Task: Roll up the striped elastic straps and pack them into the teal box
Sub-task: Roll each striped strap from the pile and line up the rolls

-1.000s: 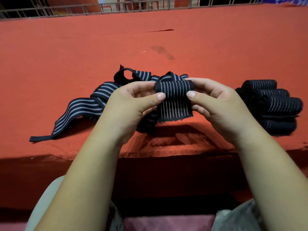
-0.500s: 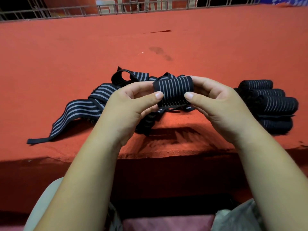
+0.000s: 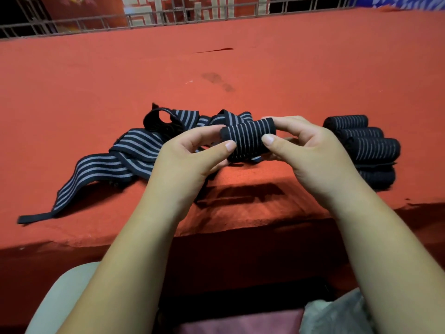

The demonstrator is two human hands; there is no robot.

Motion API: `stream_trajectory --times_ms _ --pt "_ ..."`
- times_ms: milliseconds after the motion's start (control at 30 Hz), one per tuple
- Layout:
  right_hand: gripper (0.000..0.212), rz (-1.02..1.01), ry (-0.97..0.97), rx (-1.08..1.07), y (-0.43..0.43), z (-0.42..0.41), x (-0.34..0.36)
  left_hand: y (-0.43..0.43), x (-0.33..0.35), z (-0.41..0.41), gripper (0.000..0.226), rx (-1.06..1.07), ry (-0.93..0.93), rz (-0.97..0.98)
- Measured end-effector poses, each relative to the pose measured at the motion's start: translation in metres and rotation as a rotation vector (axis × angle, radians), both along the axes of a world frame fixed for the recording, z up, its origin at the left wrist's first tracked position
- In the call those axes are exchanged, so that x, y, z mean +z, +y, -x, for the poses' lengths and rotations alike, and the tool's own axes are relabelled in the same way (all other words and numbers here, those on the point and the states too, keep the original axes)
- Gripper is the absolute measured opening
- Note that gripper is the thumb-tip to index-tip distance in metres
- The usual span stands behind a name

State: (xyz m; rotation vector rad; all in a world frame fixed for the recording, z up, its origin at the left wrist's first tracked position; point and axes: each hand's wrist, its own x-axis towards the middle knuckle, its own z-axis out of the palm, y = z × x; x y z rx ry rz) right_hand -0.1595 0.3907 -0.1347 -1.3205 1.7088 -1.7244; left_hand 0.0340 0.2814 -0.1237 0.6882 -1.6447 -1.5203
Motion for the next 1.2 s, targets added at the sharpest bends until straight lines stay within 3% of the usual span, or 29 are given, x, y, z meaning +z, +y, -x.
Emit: stream_trajectory --times_ms 233,633,900,1200 --pt "0.035 -0.013 0.043 -0.105 0.023 0.018 0.006 0.013 -0.004 0.027 0.03 -0.028 0.004 0.01" --pt "0.021 0.052 0.071 -0.442 0.064 0.09 0.023 0.043 0.02 0.141 0.034 -0.086 0.035 0.03" --pt "0.022 -0.093 0.097 -0.628 0.083 0.138 0.011 0.058 0.004 0.212 0.035 -0.158 -0.034 0.014" --pt "0.018 -0.268 0.073 -0.616 0.078 0.159 -0.01 0.063 -0.014 0.231 0.02 -0.118 -0.134 0.014"
